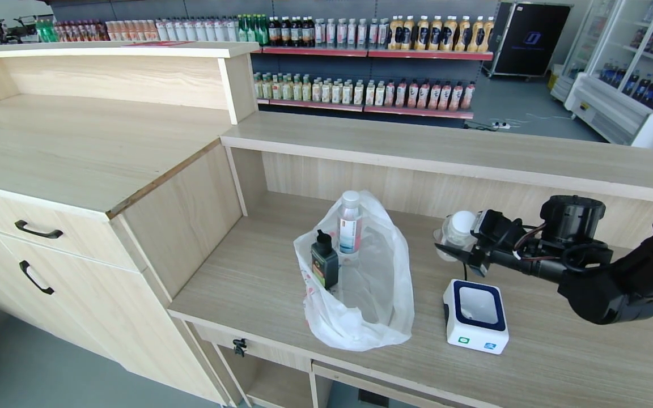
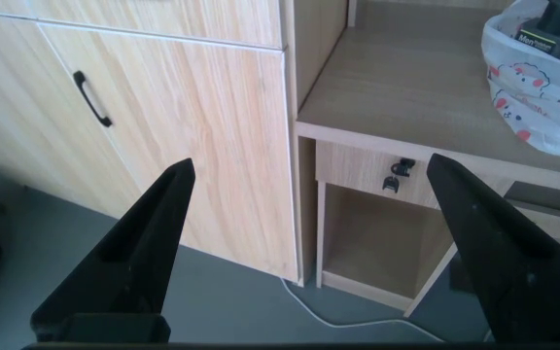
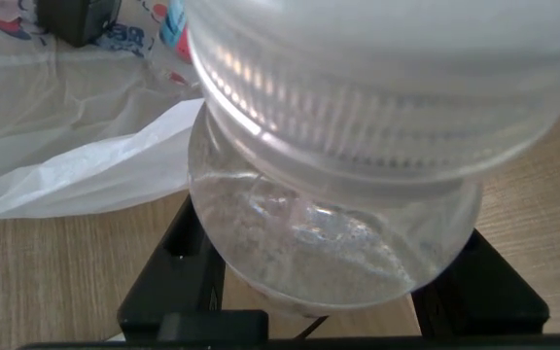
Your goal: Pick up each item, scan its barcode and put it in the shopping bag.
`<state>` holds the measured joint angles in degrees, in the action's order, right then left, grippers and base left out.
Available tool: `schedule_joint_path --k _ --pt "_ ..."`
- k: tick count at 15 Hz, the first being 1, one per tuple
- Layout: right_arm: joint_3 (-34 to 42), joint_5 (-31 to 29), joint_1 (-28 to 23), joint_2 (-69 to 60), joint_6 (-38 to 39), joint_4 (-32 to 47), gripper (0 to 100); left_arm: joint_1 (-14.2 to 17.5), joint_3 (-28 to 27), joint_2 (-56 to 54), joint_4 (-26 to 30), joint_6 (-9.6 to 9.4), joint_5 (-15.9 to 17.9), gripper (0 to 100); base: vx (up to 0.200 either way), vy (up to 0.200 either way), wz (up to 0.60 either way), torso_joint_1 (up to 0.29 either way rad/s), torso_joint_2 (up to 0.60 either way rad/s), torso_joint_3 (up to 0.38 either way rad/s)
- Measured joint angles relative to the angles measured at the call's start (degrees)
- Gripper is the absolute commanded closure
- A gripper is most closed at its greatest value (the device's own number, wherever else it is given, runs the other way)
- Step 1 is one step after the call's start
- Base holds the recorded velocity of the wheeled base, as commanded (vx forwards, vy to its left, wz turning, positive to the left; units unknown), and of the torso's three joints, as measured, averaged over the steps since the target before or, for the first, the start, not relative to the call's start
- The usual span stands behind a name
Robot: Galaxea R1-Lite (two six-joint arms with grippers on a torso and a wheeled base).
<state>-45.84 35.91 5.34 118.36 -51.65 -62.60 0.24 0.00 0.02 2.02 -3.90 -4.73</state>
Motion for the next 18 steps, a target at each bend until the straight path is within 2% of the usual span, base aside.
schedule_joint_path --k 18 --pt "0.1 0.0 -0.1 1.2 -0.7 0.1 100 0.0 0.0 0.0 0.0 -0.01 0.0 0 0.0 0.0 0.0 0.0 0.0 0.0"
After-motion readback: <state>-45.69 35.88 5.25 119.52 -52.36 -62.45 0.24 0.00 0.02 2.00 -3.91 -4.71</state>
